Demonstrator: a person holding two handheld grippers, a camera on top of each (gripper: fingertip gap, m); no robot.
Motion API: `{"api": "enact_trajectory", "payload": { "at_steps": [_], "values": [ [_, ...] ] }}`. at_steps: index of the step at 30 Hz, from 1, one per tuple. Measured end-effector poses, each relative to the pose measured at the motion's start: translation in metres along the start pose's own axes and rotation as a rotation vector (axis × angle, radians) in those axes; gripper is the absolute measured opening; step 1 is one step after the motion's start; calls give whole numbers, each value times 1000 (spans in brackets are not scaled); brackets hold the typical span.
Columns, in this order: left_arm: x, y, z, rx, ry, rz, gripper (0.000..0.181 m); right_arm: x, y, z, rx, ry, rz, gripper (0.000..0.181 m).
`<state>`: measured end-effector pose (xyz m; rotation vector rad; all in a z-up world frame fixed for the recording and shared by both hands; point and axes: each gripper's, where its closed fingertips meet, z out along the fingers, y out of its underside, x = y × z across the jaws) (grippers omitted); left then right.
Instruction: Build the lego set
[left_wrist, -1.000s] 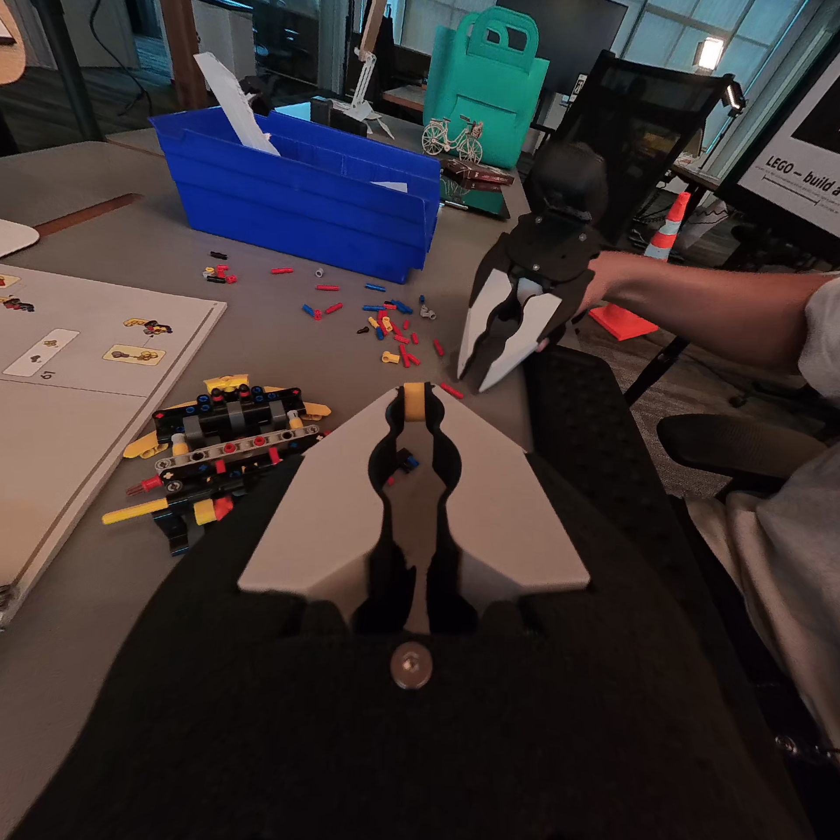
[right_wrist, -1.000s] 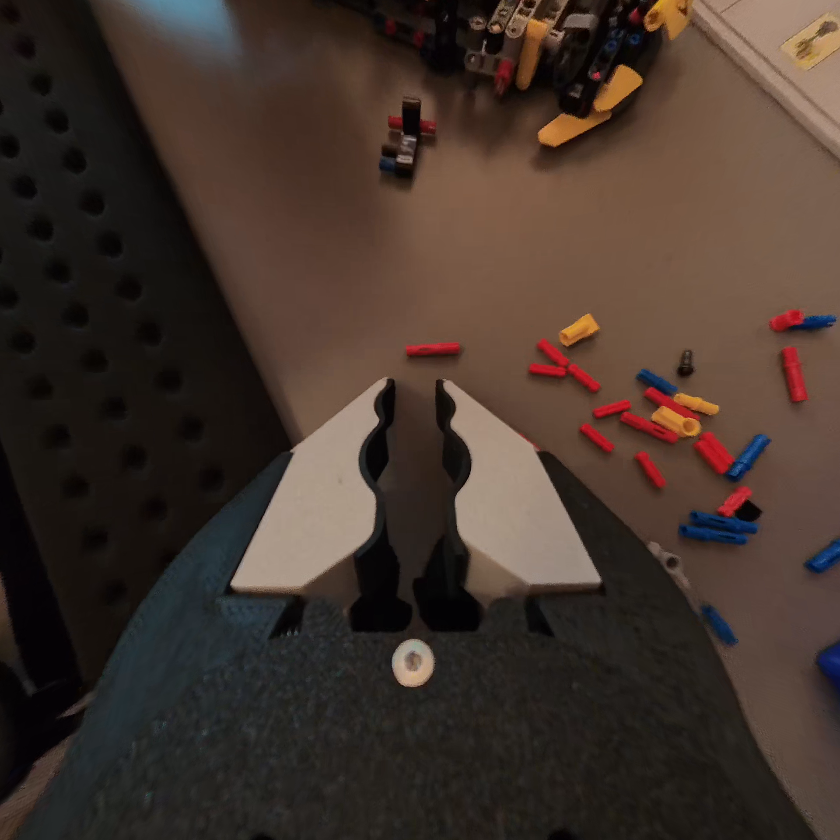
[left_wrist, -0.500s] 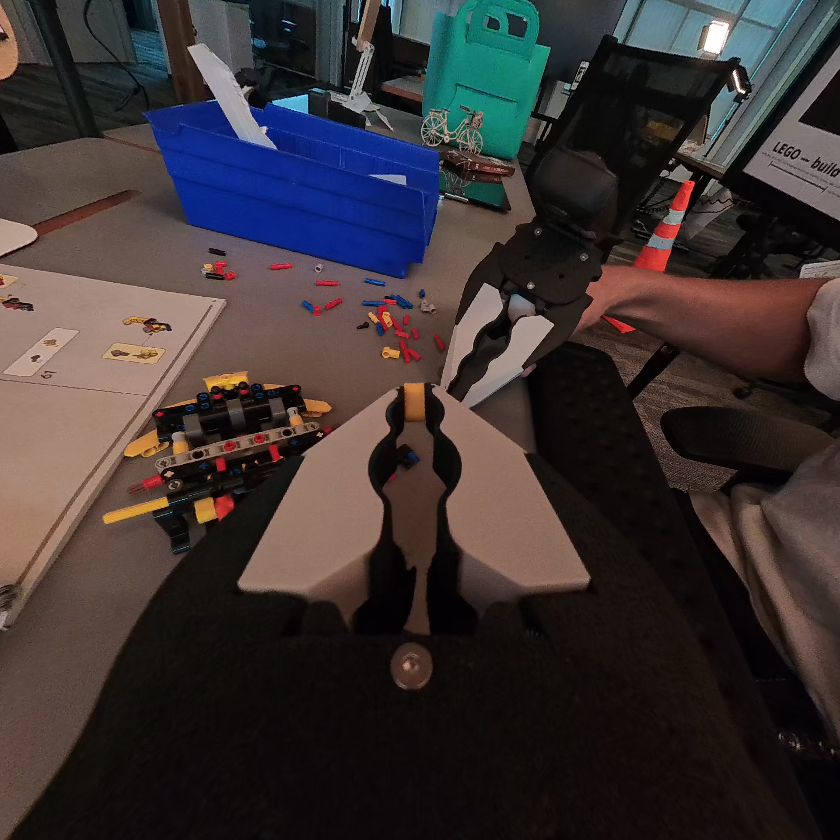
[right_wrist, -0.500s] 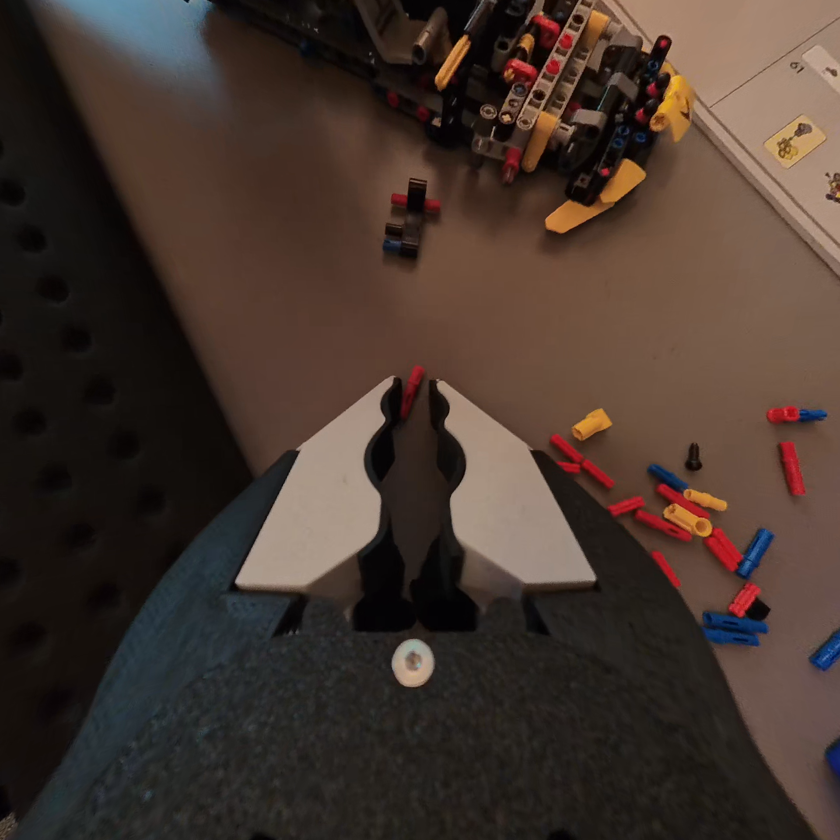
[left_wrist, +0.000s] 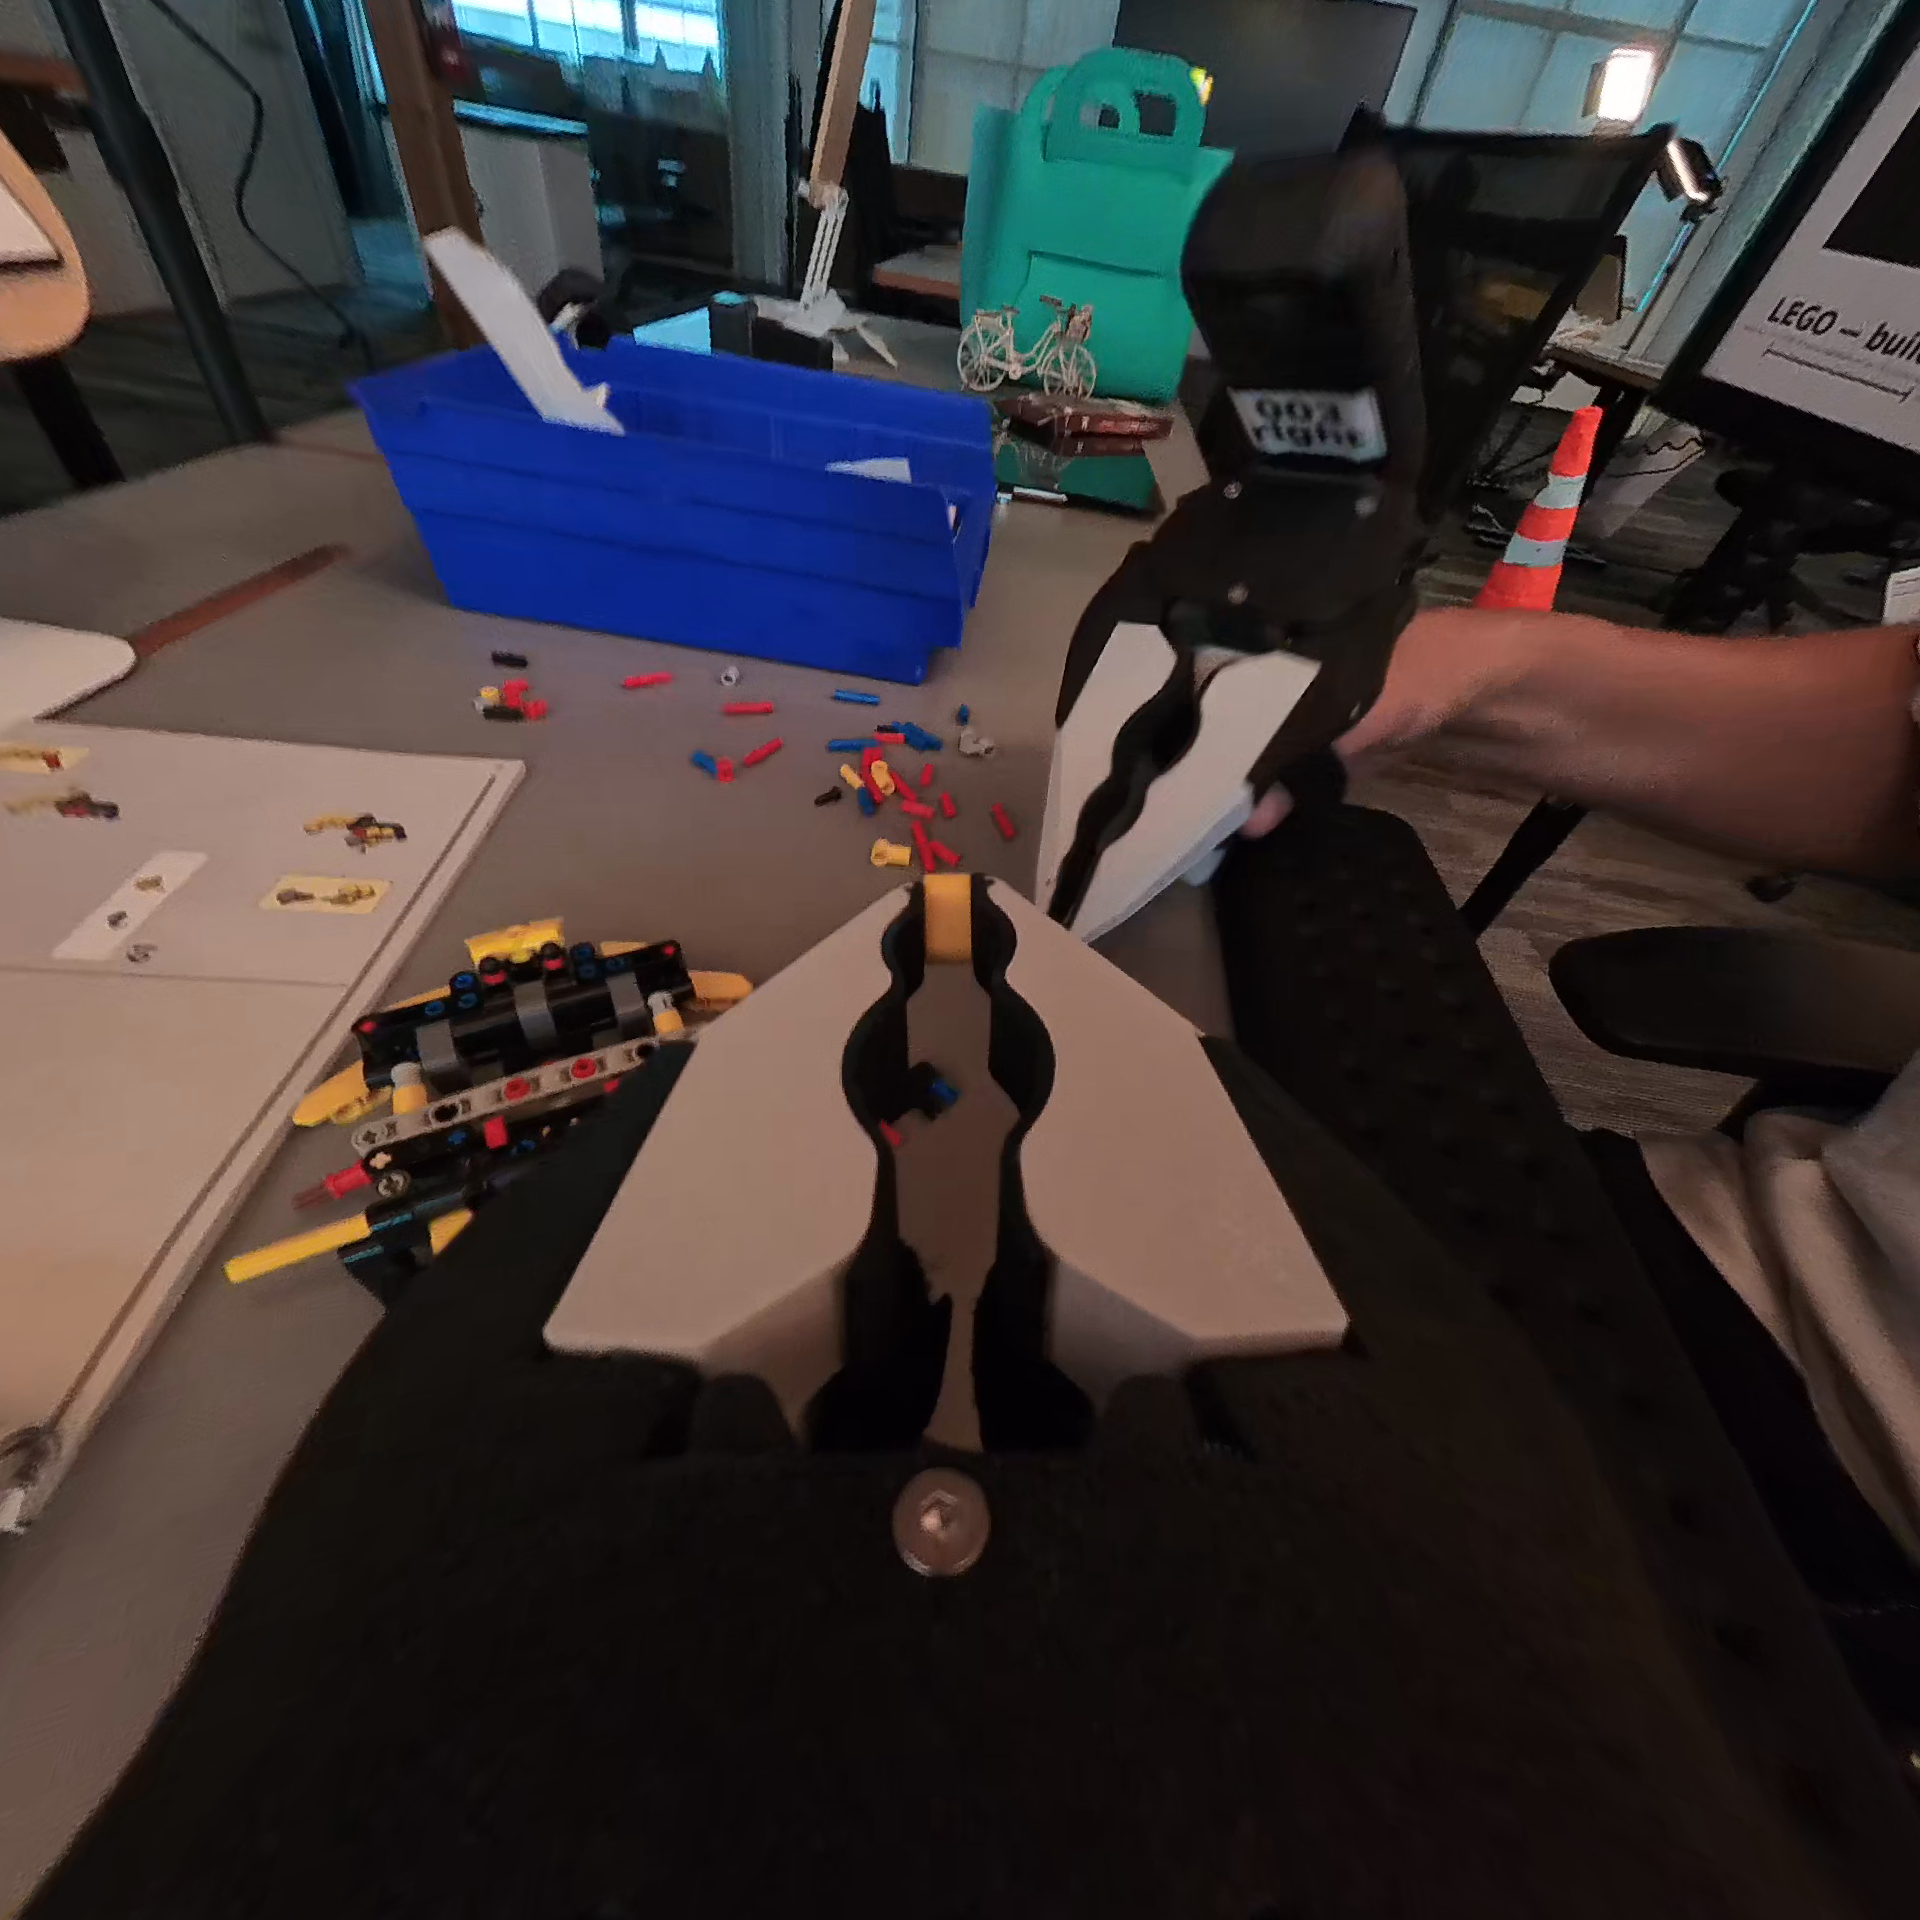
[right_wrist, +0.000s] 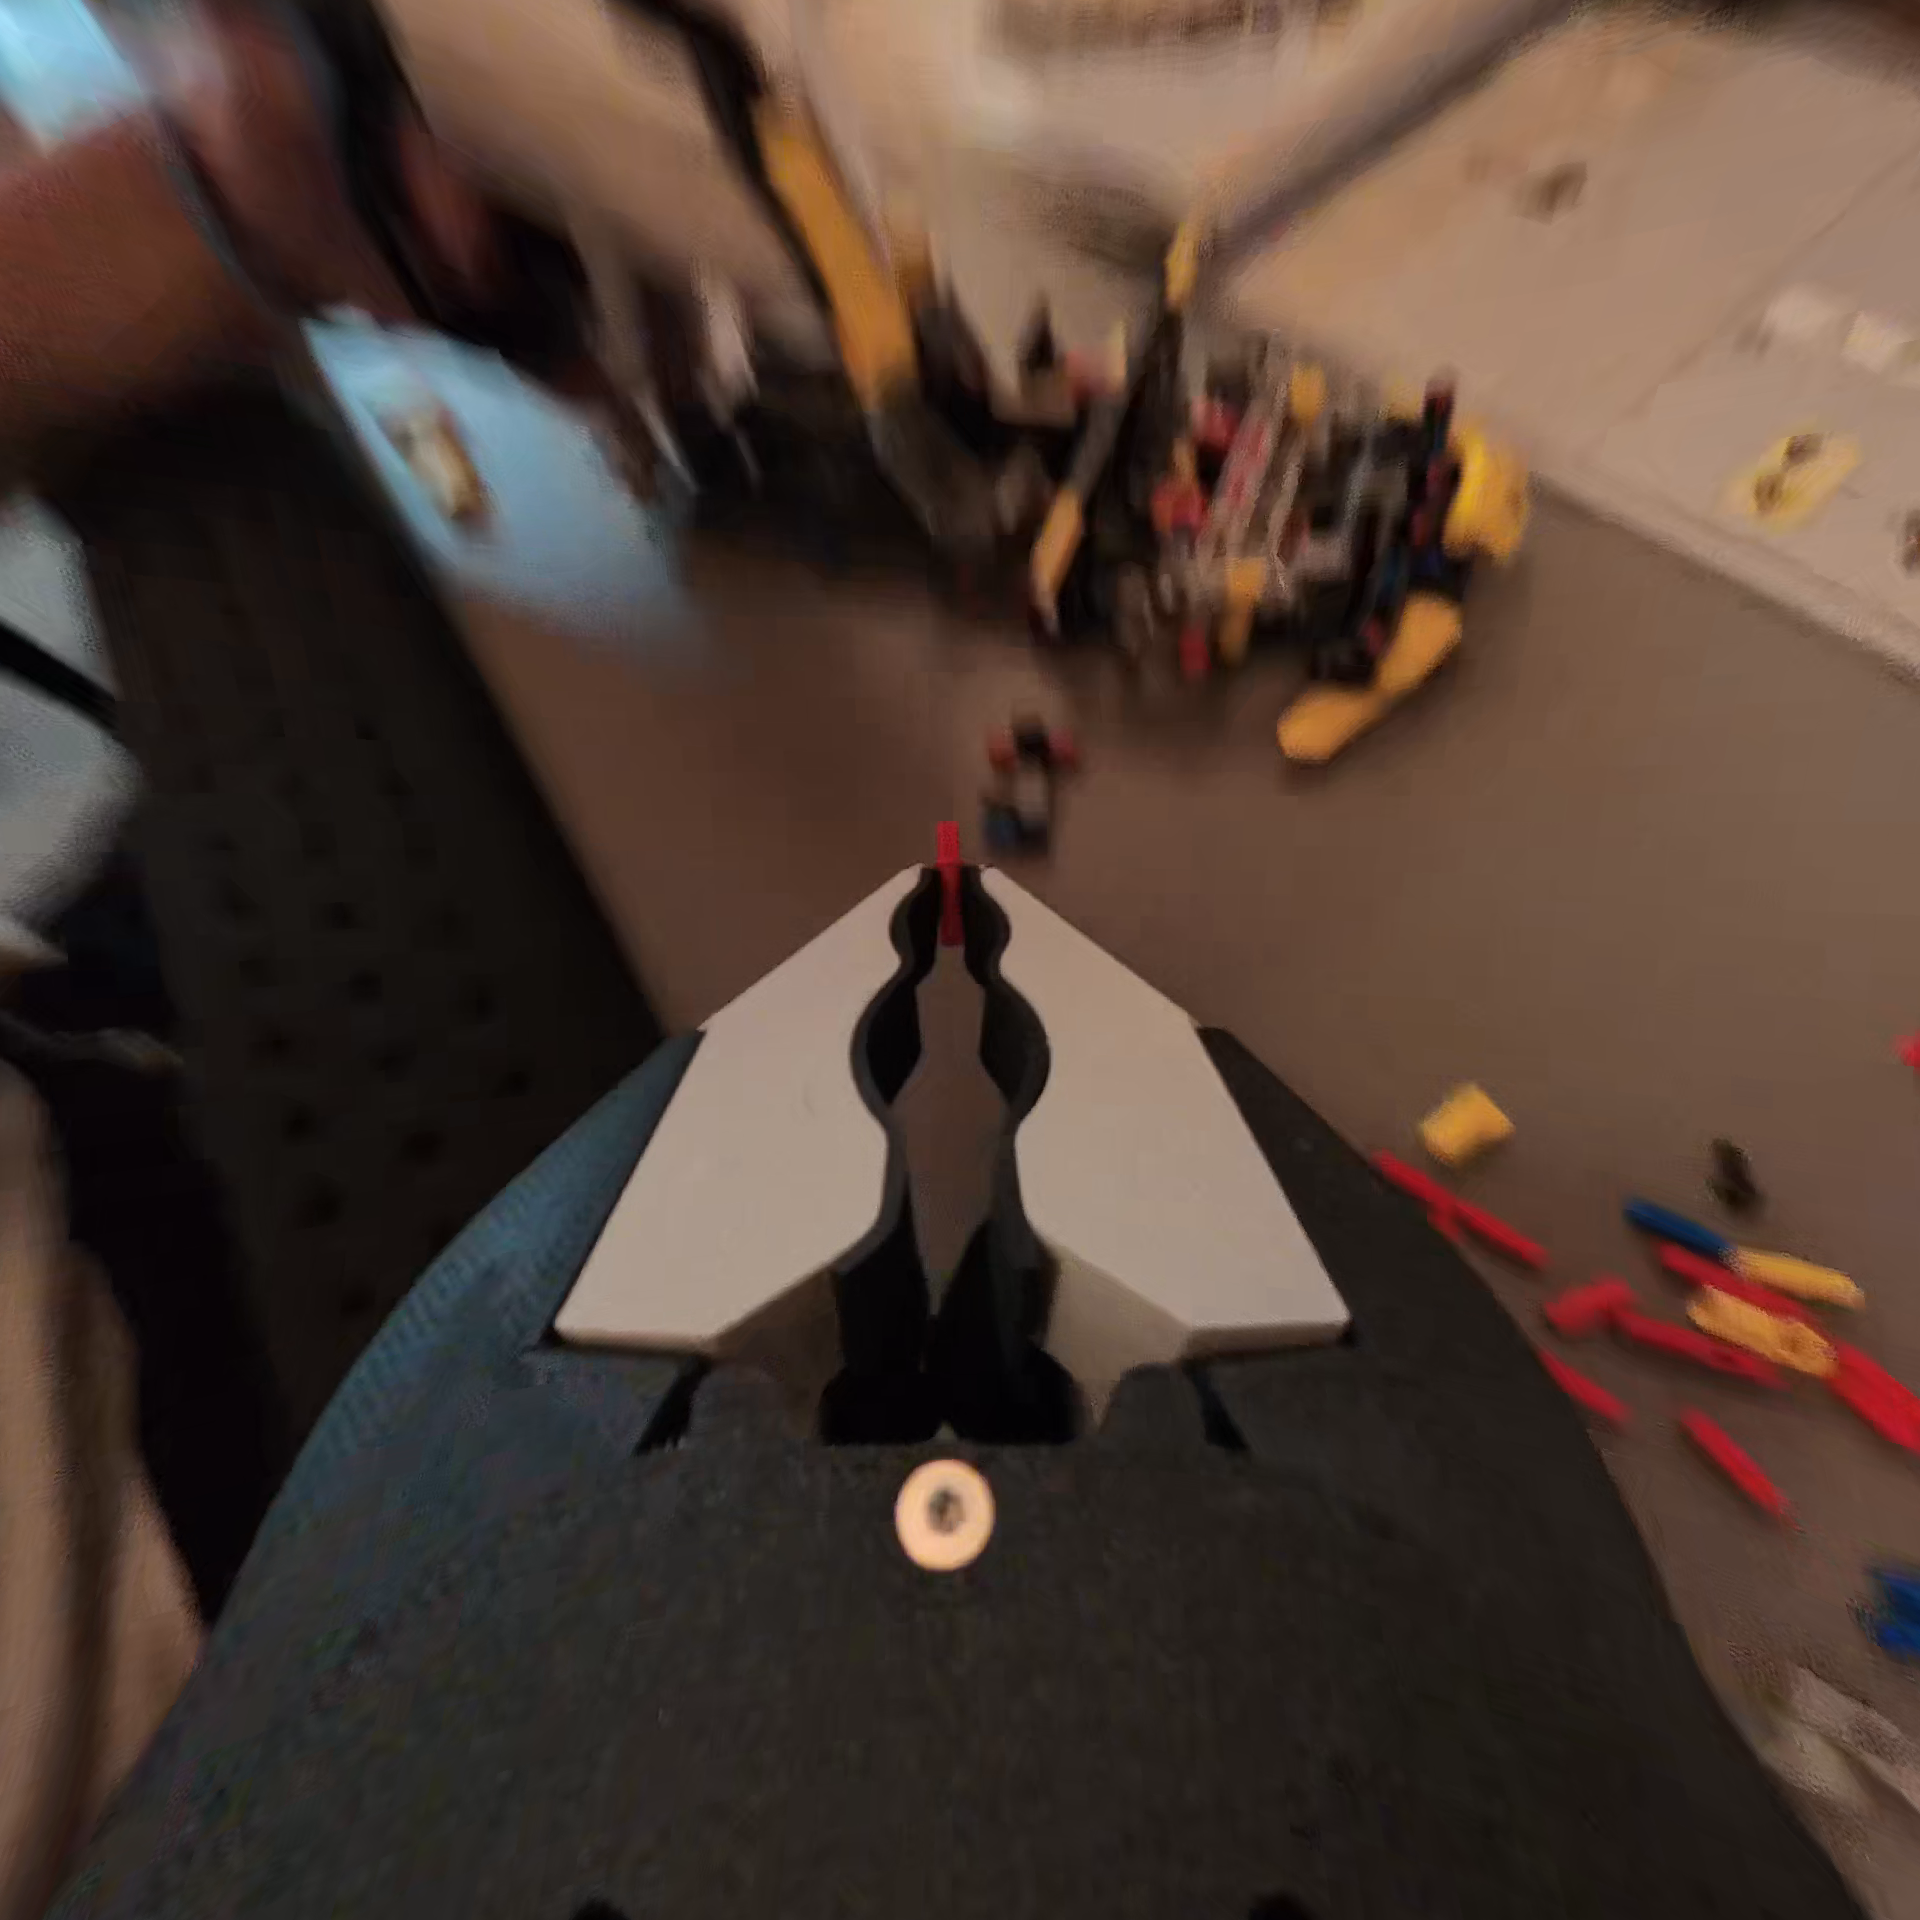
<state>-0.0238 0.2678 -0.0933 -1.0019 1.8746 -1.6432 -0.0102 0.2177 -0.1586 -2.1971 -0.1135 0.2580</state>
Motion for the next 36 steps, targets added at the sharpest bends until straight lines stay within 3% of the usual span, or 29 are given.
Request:
{"api": "enact_trajectory", "payload": {
  "at_steps": [3, 5, 8, 13, 27, 36],
  "values": [
    [5, -11, -2, 65, 2, 46, 9, -33, -65, -11, 346, -198, 287, 3],
    [7, -17, -3, 100, 1, 67, 9, -36, -80, -11, 468, -264, 454, 3],
    [11, -18, -3, 112, 8, 81, 9, -40, -90, -12, 580, -464, 731, 3],
    [11, -17, -1, 109, -2, 96, 9, -32, -83, -5, 620, -516, 914, 2],
    [5, -6, 5, 48, -61, 150, 8, -21, -74, 0, 608, -513, 1019, 2],
    [2, 1, 7, 7, -90, 185, 8, -16, -65, 7, 525, -308, 873, 3]
  ]
}}
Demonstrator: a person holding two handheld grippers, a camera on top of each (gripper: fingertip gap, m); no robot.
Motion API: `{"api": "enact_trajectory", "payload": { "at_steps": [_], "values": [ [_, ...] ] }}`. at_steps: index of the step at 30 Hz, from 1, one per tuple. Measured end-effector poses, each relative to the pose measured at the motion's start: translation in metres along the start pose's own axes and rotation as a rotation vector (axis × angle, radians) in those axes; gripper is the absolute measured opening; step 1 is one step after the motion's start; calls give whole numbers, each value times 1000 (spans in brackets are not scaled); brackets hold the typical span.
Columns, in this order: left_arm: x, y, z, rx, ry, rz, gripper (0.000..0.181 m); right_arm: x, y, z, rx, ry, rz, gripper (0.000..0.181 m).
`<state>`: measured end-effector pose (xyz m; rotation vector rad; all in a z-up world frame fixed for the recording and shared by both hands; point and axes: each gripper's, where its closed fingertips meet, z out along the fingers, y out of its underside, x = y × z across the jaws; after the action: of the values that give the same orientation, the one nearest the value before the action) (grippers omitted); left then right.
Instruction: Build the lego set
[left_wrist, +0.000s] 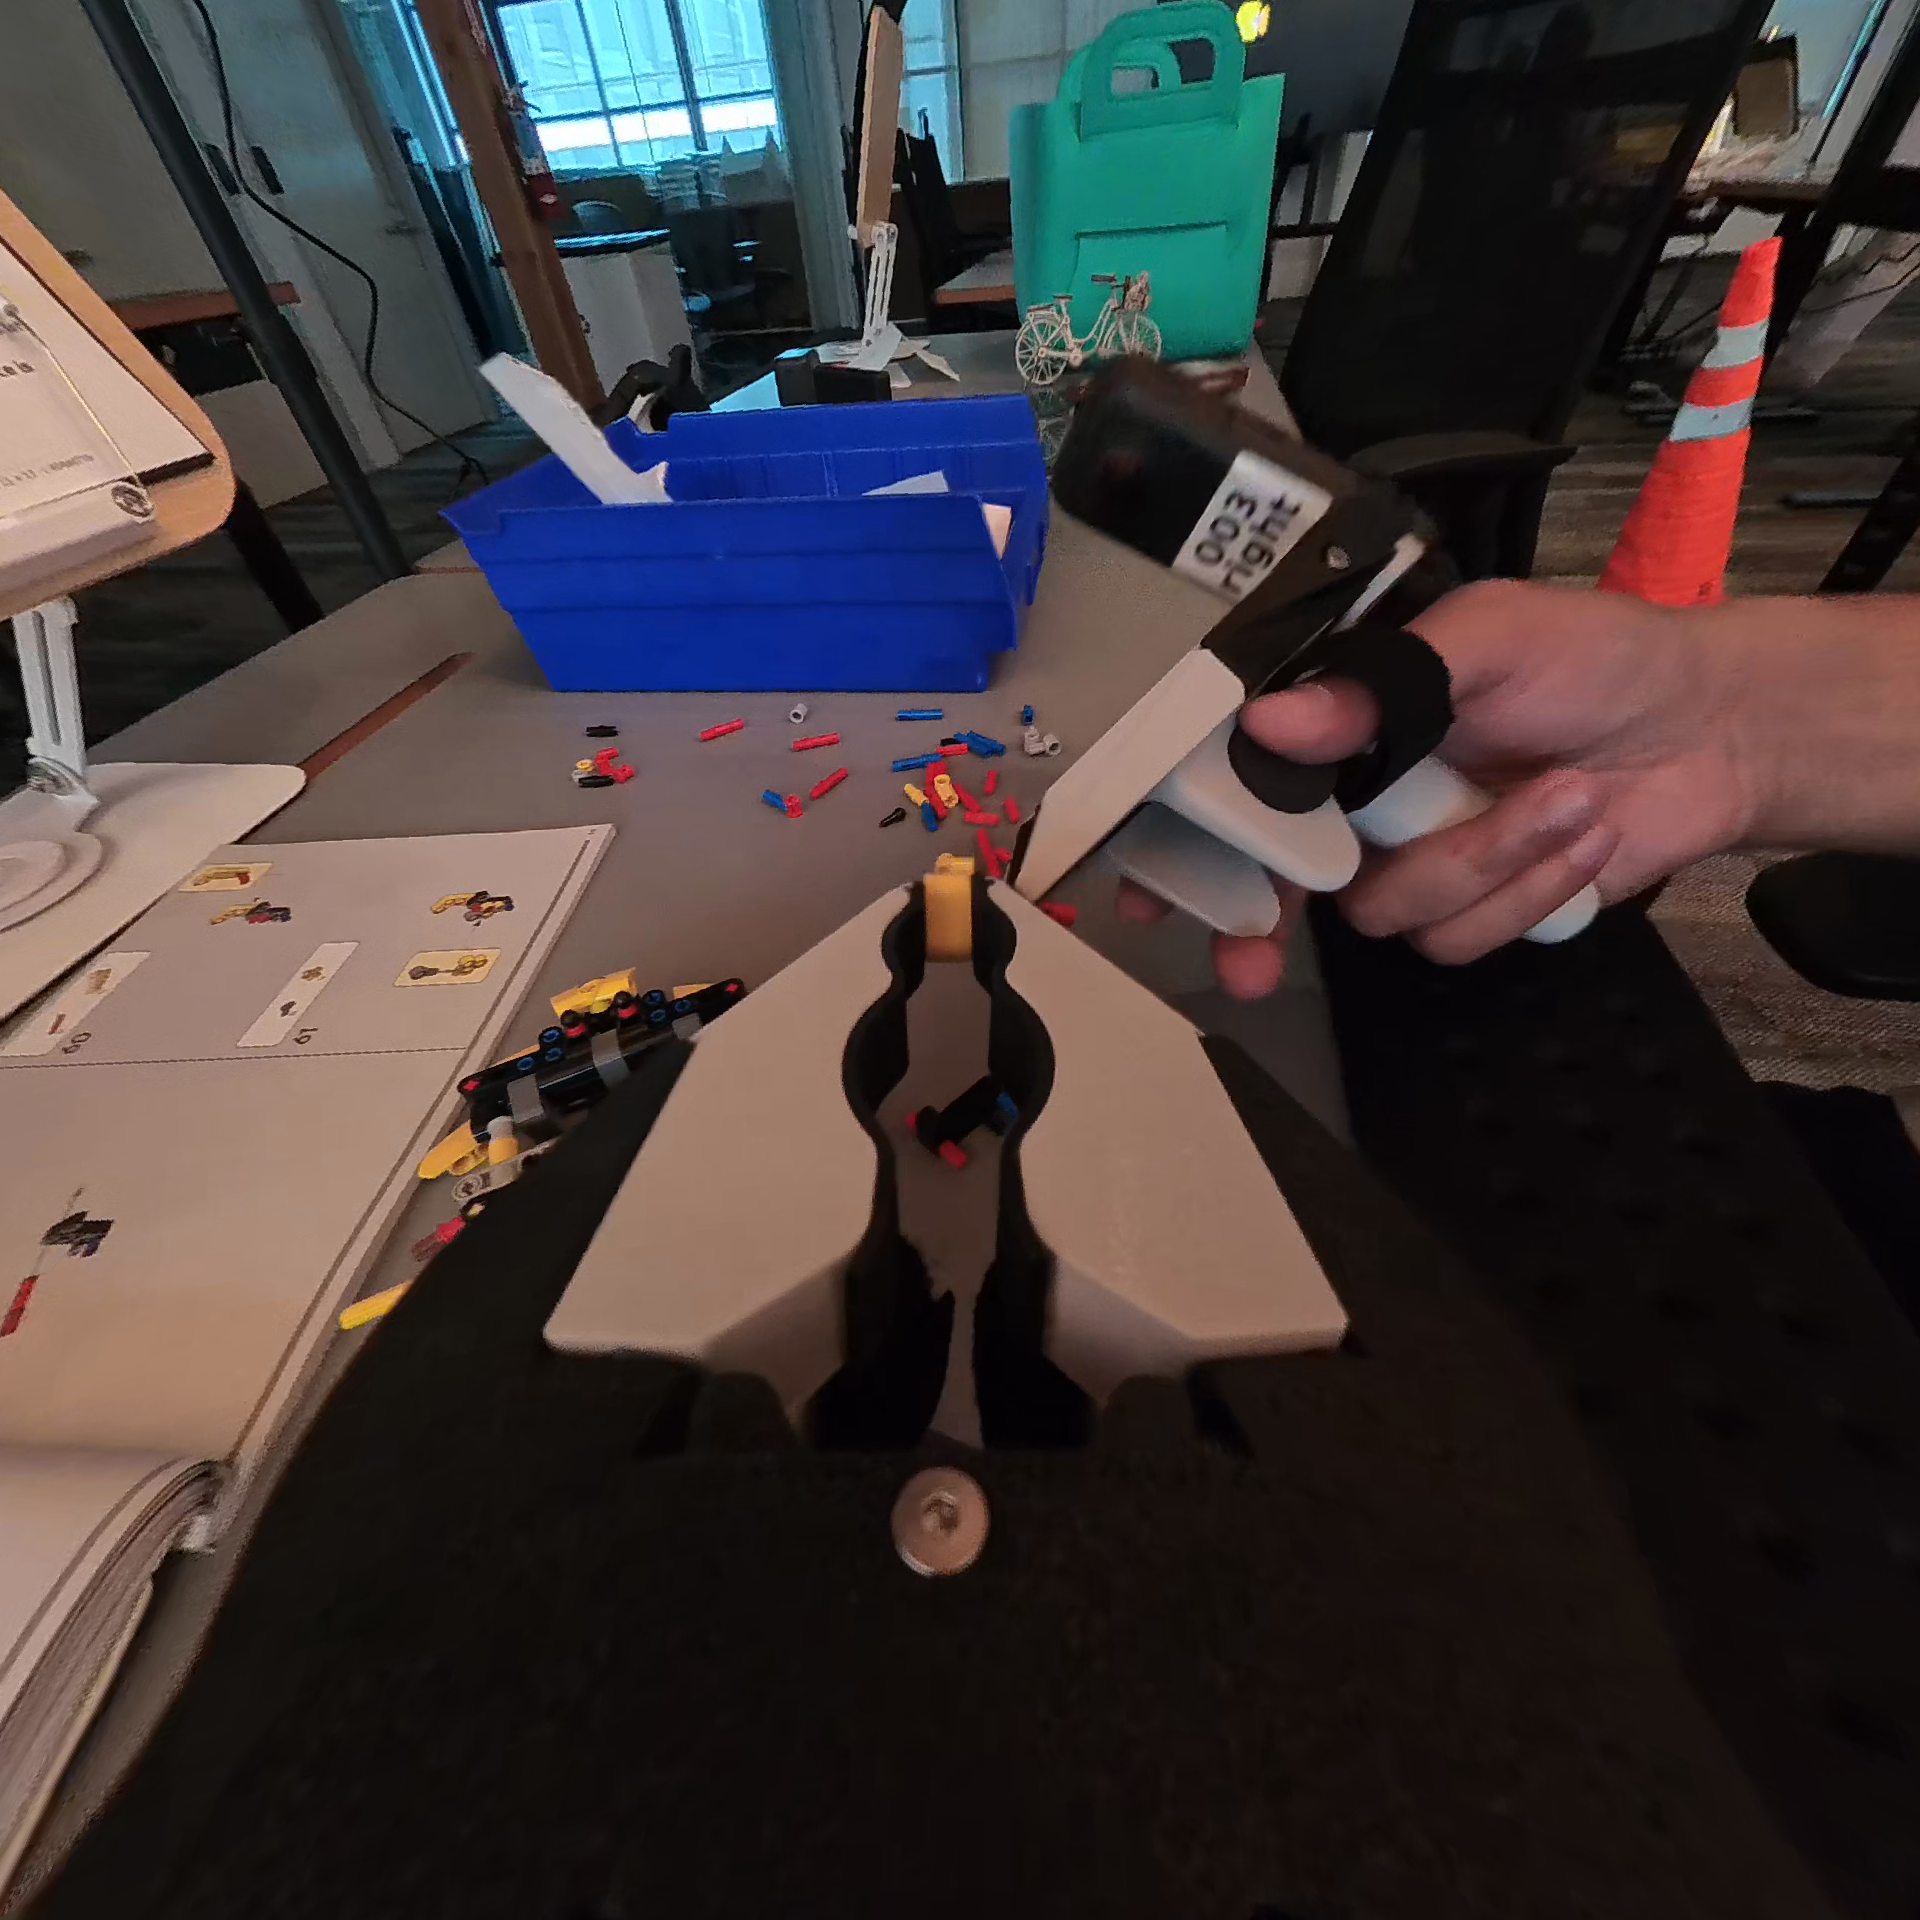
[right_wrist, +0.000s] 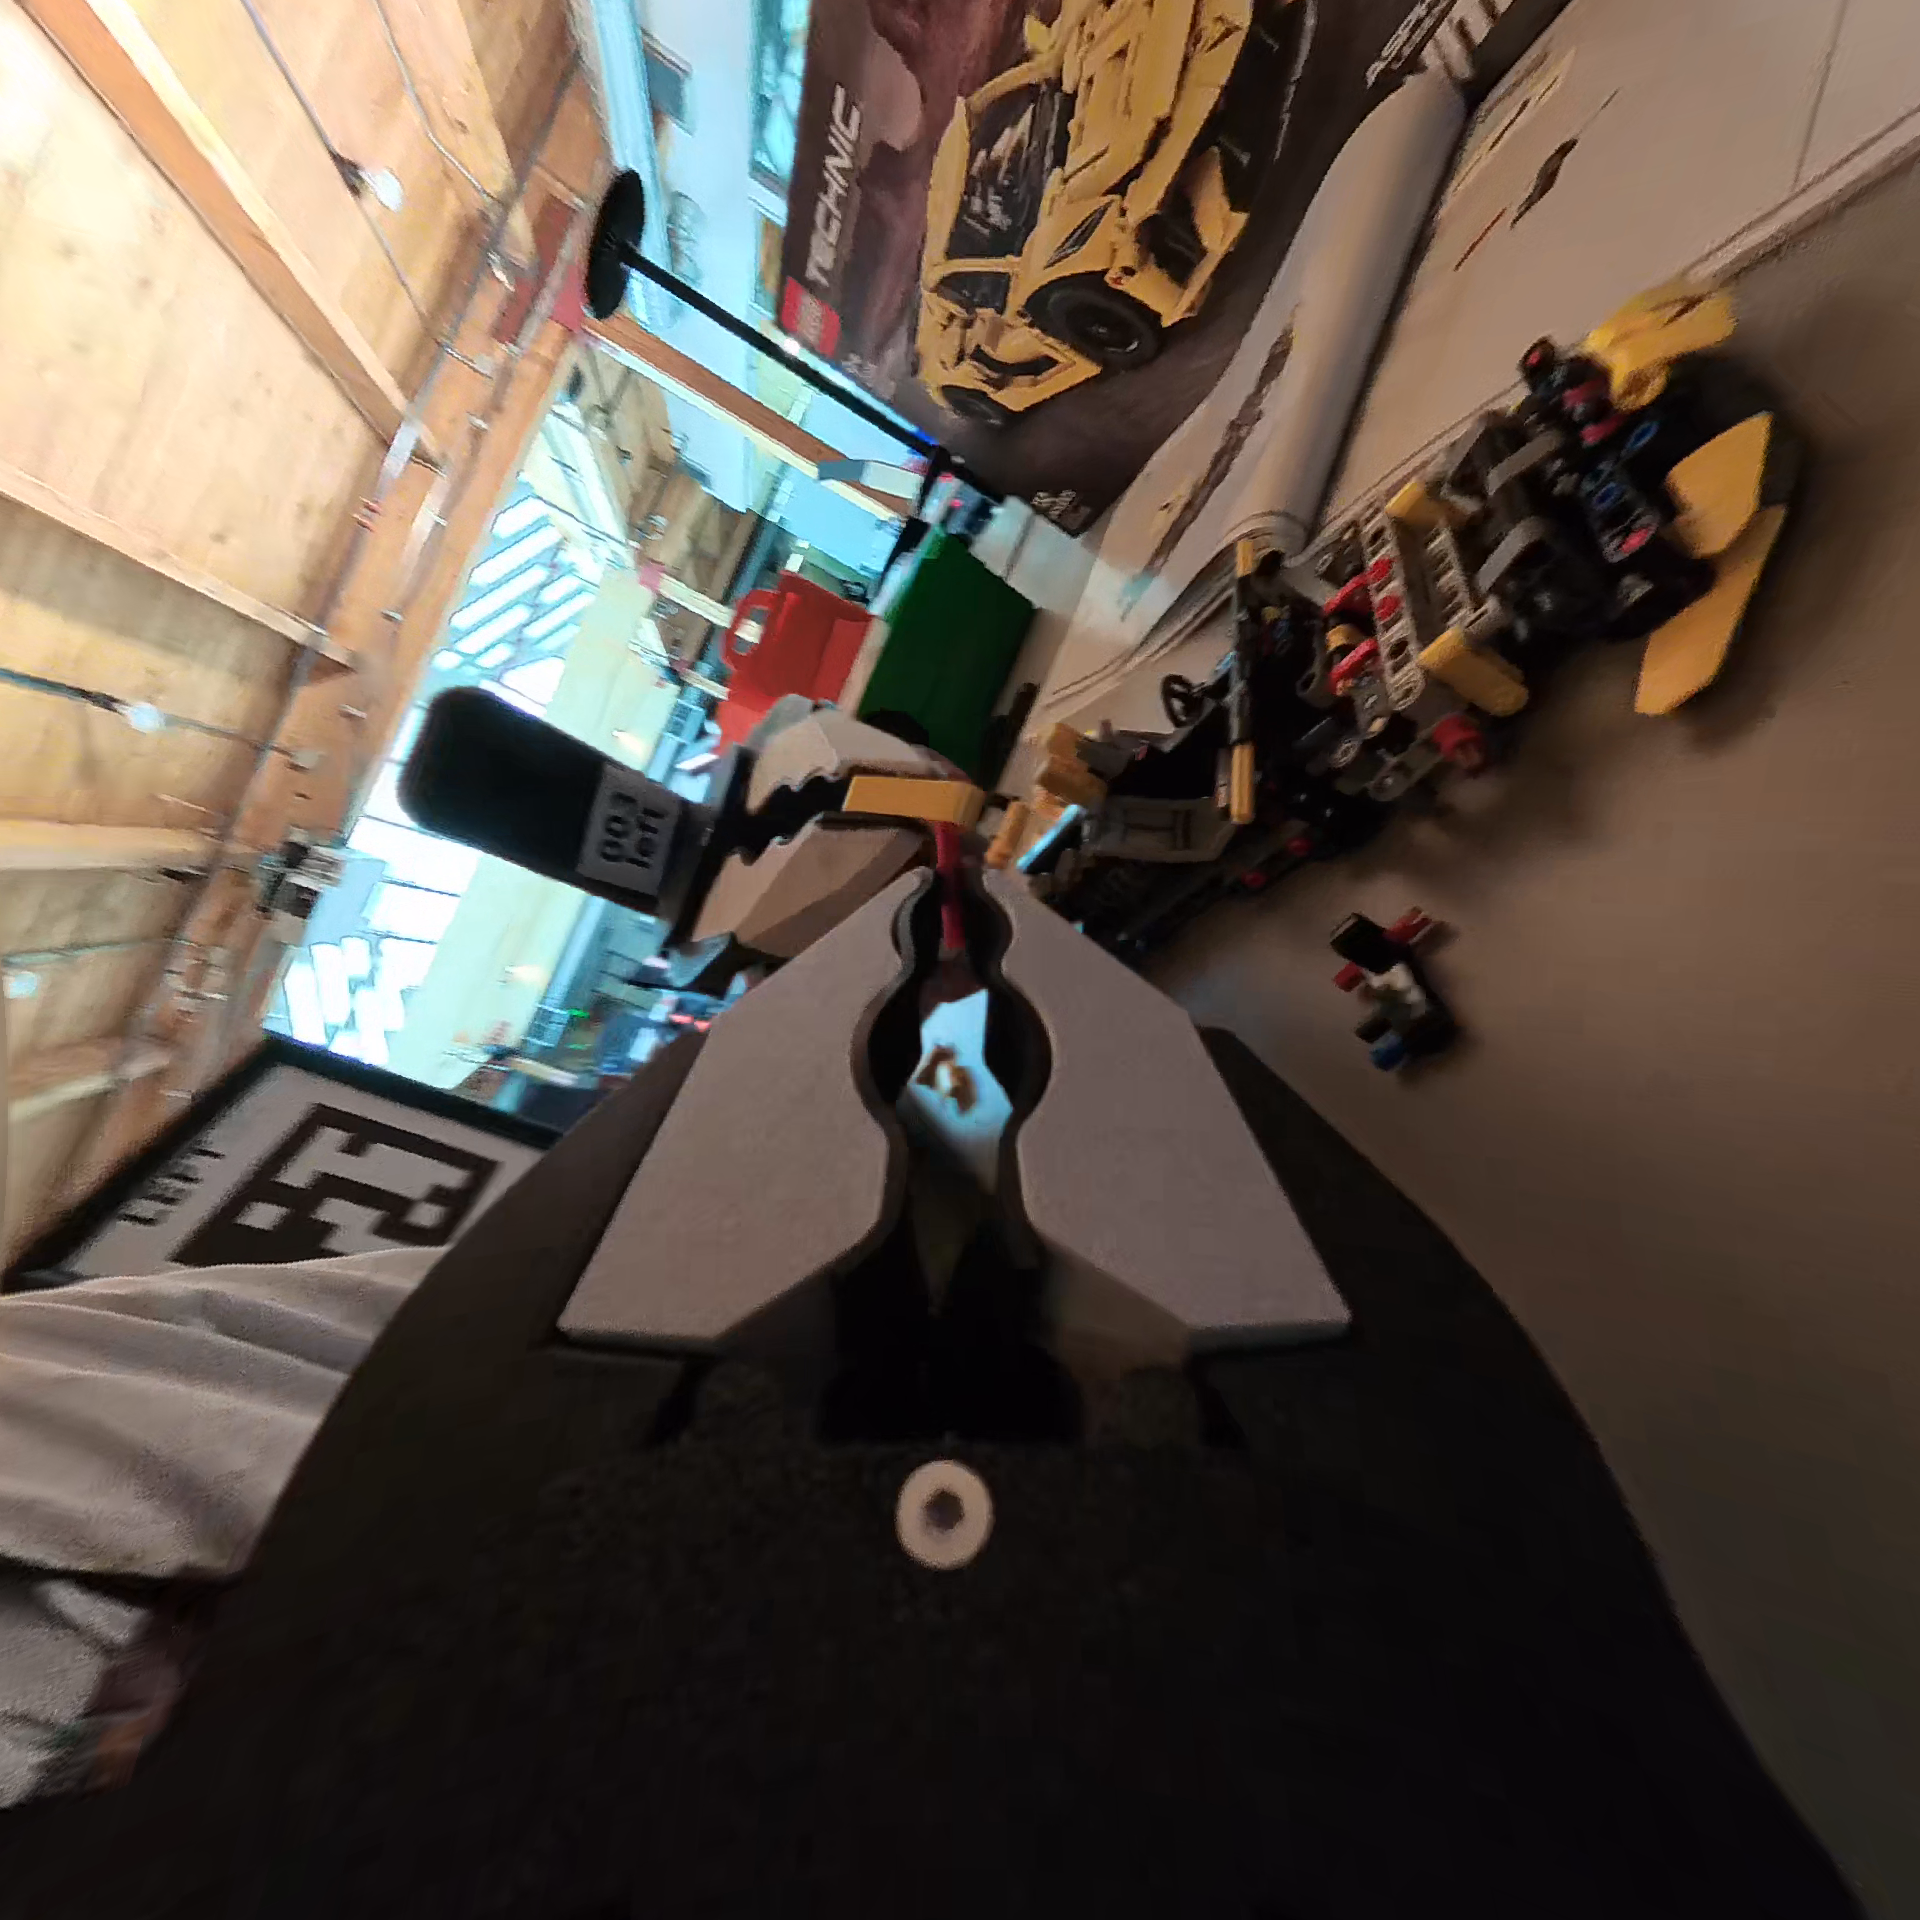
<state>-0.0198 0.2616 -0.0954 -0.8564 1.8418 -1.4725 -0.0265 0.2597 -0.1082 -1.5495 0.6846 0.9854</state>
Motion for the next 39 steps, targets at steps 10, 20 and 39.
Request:
{"api": "enact_trajectory", "payload": {
  "at_steps": [10, 20, 39],
  "values": [
    [0, 9, 5, -72, -88, 164, 8, 14, 1, 0, -67, 342, -407, 3],
    [6, 16, 5, -144, -118, 406, 8, 18, 11, 2, -124, 334, -370, 3],
    [9, 47, 11, -298, -89, 513, 8, 49, 48, -11, -450, 346, -327, 3]
  ]
}}
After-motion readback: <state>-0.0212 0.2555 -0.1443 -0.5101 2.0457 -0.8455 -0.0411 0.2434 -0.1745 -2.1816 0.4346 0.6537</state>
